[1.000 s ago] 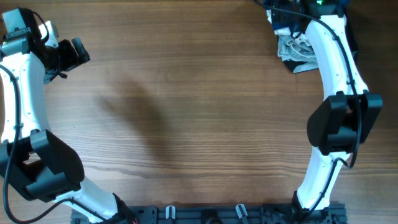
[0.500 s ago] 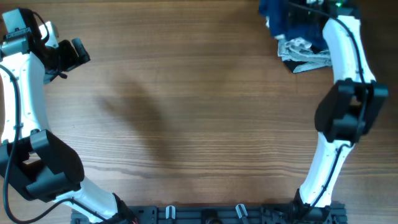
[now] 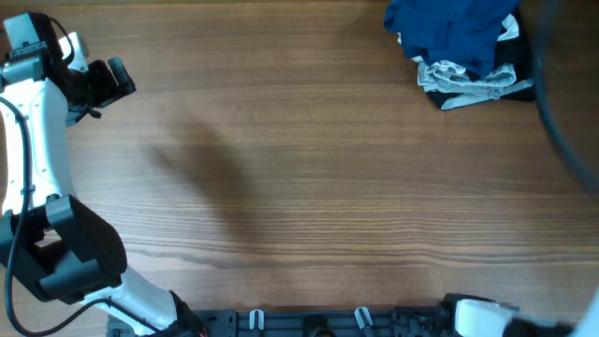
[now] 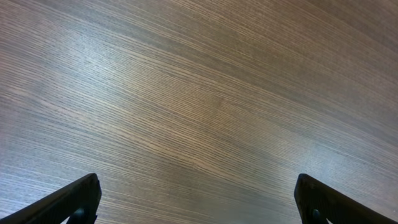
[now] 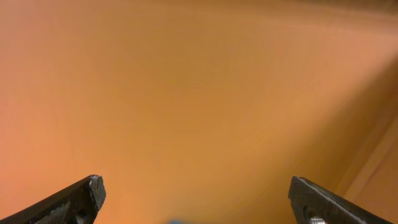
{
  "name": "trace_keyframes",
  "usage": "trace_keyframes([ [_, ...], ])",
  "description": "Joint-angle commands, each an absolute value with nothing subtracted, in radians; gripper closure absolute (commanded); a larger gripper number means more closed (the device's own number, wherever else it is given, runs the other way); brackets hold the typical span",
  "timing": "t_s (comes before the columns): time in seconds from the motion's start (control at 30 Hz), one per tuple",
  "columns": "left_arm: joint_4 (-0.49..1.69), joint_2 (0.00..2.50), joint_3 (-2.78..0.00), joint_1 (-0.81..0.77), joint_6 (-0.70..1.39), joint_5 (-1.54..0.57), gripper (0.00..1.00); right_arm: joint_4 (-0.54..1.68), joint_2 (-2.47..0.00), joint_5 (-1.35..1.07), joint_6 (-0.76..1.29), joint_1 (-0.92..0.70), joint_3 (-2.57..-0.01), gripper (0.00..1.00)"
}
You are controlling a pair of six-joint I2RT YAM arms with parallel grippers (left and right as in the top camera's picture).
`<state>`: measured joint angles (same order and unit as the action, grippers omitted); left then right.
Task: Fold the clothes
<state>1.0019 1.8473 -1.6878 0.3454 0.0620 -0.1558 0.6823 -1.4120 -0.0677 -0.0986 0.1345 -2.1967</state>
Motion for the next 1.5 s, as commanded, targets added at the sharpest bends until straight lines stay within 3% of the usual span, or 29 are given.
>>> trace_keyframes([
  [0.0,1.002,1.829,-1.705,0.351,0.061,-0.167,0.00,0.706,-1.332,-0.079,-0.105,0.132,-2.167,0.00],
  [0.17,1.002,1.829,-1.705,0.351,0.061,-0.167,0.00,0.732,-1.243,-0.023,-0.195,0.132,-2.167,0.00],
  [0.27,1.002,1.829,-1.705,0.351,0.061,-0.167,0.00,0.907,-1.205,-0.023,-0.244,0.132,-2.150,0.00],
  [0.4,1.002,1.829,-1.705,0.351,0.061,-0.167,0.00,0.957,-1.071,-0.034,-0.235,0.121,-1.856,0.00],
  [0.57,1.002,1.829,-1.705,0.351,0.061,-0.167,0.00,0.495,-0.838,-0.157,-0.231,0.052,-1.231,0.00],
  [0.63,1.002,1.829,-1.705,0.351,0.061,-0.167,0.00,0.267,-0.728,-0.306,-0.172,0.052,-0.966,0.00],
  [0.73,1.002,1.829,-1.705,0.351,0.061,-0.167,0.00,-0.020,-0.570,-0.337,-0.081,0.051,-0.635,0.00],
  [0.93,1.002,1.829,-1.705,0.351,0.061,-0.167,0.00,-0.145,-0.183,-0.337,-0.052,0.051,-0.195,0.00],
  [1.13,1.002,1.829,-1.705,0.351,0.061,-0.167,0.00,-0.151,-0.002,-0.338,-0.046,0.052,-0.005,0.00],
  [1.47,1.002,1.829,-1.705,0.351,0.061,-0.167,0.00,-0.028,-0.004,-0.338,-0.043,0.052,-0.005,0.00],
])
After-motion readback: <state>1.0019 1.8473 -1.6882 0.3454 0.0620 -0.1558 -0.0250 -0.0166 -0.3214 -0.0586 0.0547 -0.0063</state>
